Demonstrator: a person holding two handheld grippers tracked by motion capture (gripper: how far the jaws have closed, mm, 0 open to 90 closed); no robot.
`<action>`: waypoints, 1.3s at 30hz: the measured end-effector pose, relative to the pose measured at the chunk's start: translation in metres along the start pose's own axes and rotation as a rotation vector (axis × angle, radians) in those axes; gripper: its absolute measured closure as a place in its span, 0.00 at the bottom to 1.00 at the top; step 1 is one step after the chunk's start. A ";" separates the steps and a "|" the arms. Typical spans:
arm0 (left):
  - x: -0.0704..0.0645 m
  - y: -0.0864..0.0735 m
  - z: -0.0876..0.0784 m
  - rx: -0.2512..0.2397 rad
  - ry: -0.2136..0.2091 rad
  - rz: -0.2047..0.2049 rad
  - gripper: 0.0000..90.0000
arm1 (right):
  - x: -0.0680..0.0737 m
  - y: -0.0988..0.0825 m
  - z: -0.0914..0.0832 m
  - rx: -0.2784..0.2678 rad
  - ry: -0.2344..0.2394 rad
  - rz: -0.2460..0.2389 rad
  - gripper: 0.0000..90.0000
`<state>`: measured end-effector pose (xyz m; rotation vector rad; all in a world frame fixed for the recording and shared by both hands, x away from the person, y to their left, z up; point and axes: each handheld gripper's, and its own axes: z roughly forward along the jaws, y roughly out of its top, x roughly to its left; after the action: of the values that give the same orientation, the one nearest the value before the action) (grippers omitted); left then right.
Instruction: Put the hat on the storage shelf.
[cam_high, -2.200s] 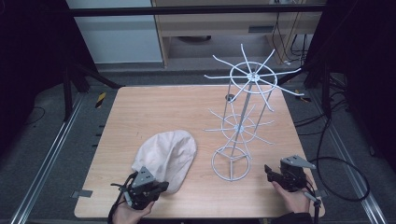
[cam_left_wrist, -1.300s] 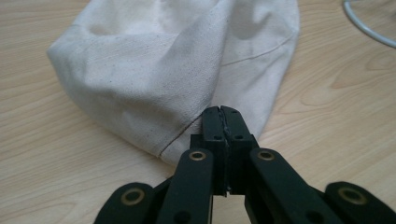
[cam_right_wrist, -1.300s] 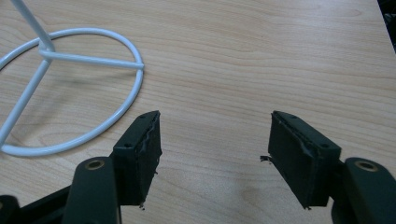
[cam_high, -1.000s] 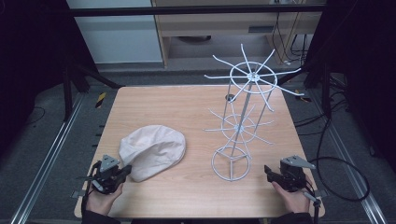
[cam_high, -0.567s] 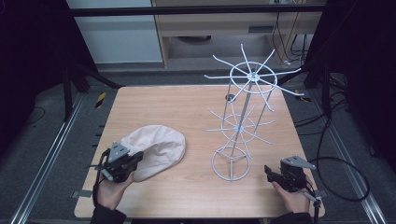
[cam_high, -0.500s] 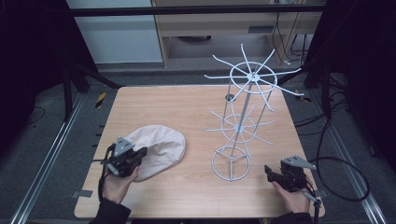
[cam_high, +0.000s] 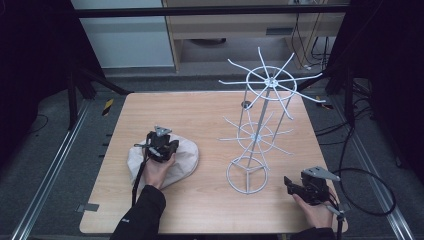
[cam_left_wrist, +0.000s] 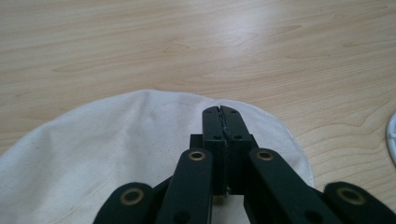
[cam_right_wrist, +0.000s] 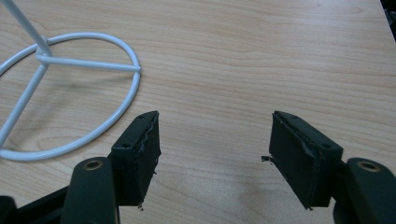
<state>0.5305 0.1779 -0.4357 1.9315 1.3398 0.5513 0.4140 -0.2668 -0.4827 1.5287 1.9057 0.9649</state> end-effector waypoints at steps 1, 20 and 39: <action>0.000 0.000 0.001 0.006 -0.003 0.000 1.00 | 0.000 0.000 0.000 0.000 0.001 -0.001 0.38; -0.017 -0.033 -0.024 0.047 -0.146 0.058 1.00 | 0.002 0.000 0.001 0.009 0.002 -0.009 0.37; -0.030 -0.061 -0.094 -0.044 -0.233 0.160 1.00 | 0.003 -0.001 0.000 0.002 0.005 -0.004 0.37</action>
<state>0.4166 0.1925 -0.4185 2.0087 1.0258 0.4131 0.4125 -0.2638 -0.4828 1.5239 1.9132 0.9660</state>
